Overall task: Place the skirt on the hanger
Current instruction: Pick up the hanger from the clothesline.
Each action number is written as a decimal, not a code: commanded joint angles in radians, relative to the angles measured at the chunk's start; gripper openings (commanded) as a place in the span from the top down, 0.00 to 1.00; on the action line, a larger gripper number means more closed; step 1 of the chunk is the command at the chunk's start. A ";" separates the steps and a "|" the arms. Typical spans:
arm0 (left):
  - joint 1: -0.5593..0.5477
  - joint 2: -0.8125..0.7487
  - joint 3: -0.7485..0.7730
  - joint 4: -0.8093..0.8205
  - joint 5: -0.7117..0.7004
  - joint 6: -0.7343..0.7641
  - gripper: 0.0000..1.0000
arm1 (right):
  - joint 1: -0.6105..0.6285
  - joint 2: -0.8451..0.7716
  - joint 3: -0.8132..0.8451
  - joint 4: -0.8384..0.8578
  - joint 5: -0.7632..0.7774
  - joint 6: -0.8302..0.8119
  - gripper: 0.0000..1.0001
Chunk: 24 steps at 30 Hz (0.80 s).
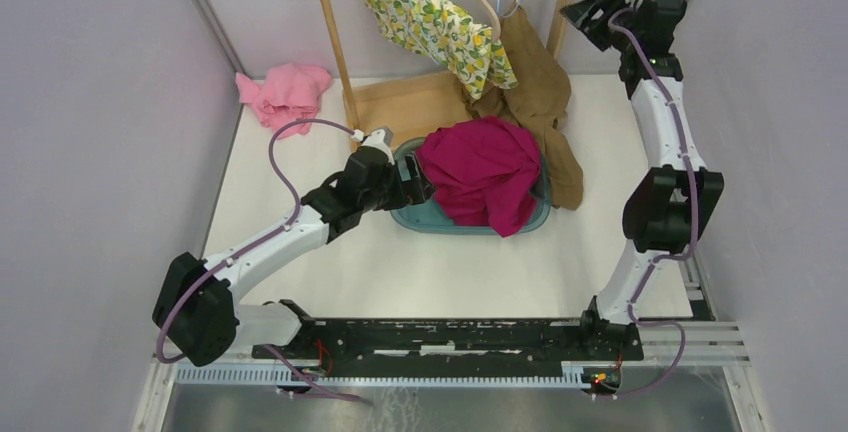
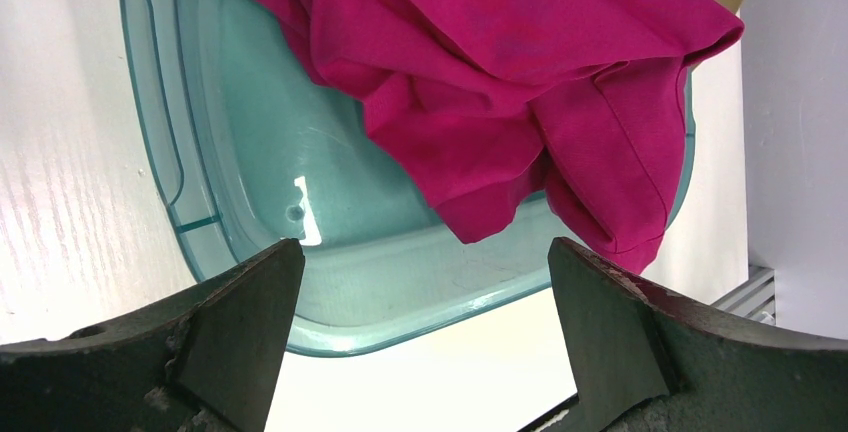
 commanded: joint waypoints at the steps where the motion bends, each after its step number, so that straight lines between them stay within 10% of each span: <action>1: -0.004 0.000 0.036 0.028 -0.007 0.045 0.01 | 0.062 -0.140 0.158 0.077 -0.074 -0.010 0.30; 12: -0.005 -0.047 0.008 0.024 -0.005 0.046 0.01 | 0.278 -0.368 0.068 0.087 0.009 -0.168 0.30; 24: -0.004 -0.092 -0.020 0.029 0.003 0.047 0.01 | 0.516 -0.269 0.275 -0.290 0.321 -0.460 0.30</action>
